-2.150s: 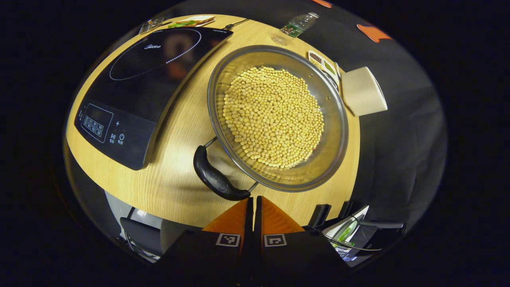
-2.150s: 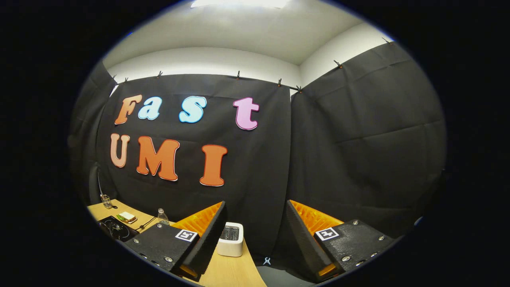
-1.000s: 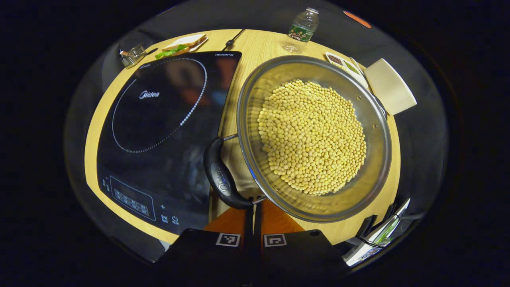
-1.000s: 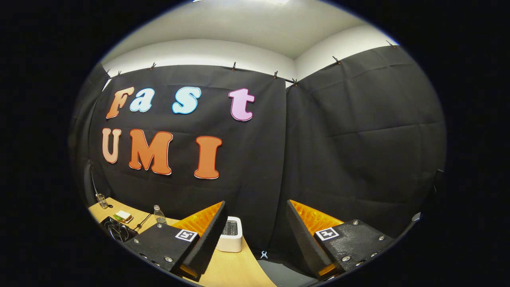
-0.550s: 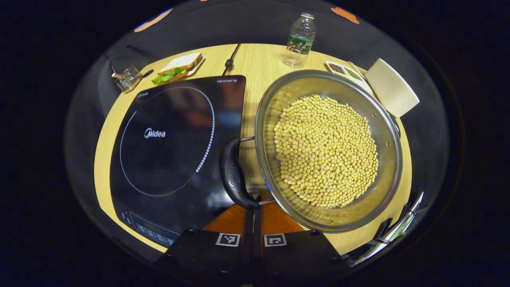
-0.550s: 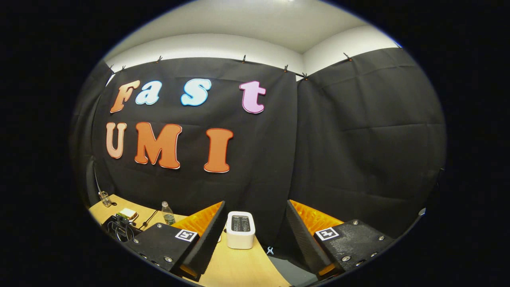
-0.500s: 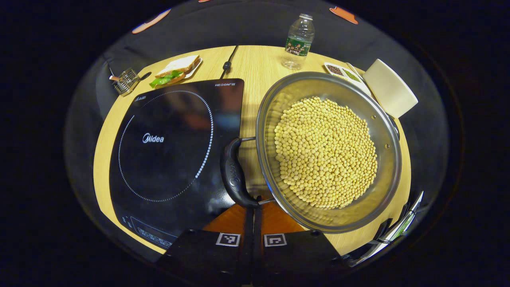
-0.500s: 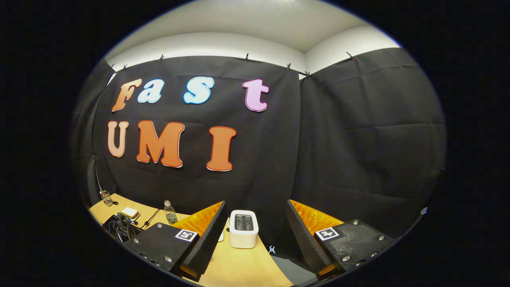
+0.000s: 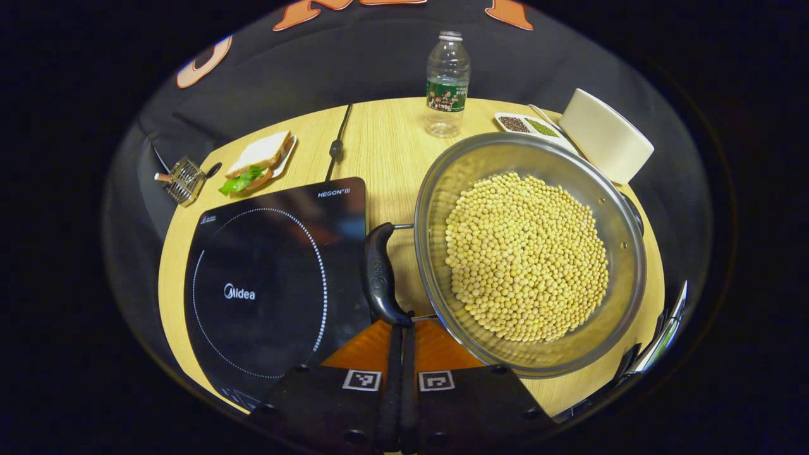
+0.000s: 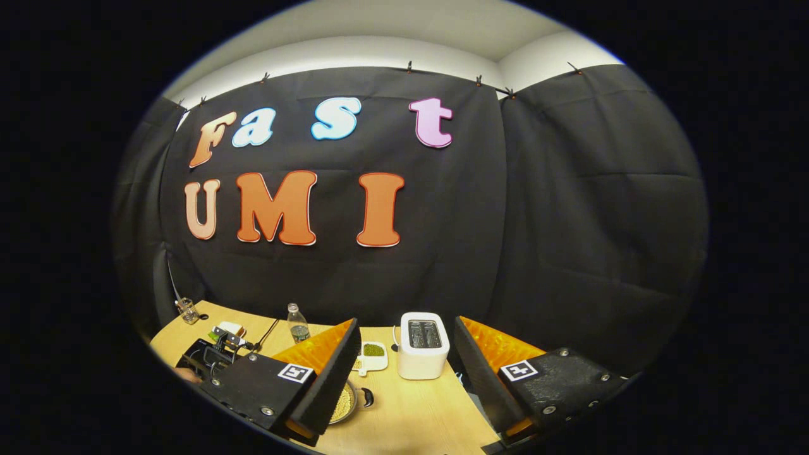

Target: First push the handle of the pot to place it horizontally, then grasp the pot with both hands and set it on the induction cooktop.

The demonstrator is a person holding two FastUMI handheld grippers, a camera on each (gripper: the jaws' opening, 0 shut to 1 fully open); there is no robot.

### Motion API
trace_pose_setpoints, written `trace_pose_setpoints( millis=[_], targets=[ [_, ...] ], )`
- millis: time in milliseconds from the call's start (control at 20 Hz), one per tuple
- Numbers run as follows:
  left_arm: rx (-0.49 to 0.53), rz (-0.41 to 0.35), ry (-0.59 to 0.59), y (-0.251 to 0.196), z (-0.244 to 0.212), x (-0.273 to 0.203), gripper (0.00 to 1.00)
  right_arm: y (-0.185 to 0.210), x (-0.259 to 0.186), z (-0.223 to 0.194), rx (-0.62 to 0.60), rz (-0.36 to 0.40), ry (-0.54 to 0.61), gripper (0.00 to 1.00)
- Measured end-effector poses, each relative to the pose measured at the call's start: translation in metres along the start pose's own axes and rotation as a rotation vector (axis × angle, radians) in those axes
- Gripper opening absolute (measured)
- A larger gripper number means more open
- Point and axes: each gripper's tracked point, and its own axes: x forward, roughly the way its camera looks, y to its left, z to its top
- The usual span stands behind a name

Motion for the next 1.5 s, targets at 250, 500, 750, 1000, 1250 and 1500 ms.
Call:
trace_pose_setpoints(
  millis=[250, 500, 750, 1000, 1250, 1500],
  targets=[
    [0.029, -0.039, -0.023, -0.010, 0.014, -0.001, 0.08, 0.018, 0.013, -0.033, 0.003, 0.031, 0.100, 0.92],
    [0.020, -0.158, -0.086, -0.014, 0.044, -0.052, 0.08, 0.036, 0.036, -0.066, 0.017, 0.063, 0.204, 0.93],
    [-0.071, -0.268, -0.132, -0.015, 0.088, -0.076, 0.61, 0.065, 0.058, -0.102, 0.026, 0.122, 0.314, 0.93],
    [-0.100, -0.270, -0.088, -0.018, 0.084, -0.050, 0.95, 0.085, 0.076, -0.150, 0.053, 0.159, 0.442, 0.94],
    [-0.099, -0.218, -0.081, -0.014, 0.081, -0.022, 0.99, 0.094, 0.092, -0.192, 0.057, 0.156, 0.556, 0.94],
    [-0.107, -0.215, -0.050, -0.015, 0.075, -0.003, 0.99, 0.096, 0.098, -0.224, 0.047, 0.151, 0.646, 0.94]
  ],
)
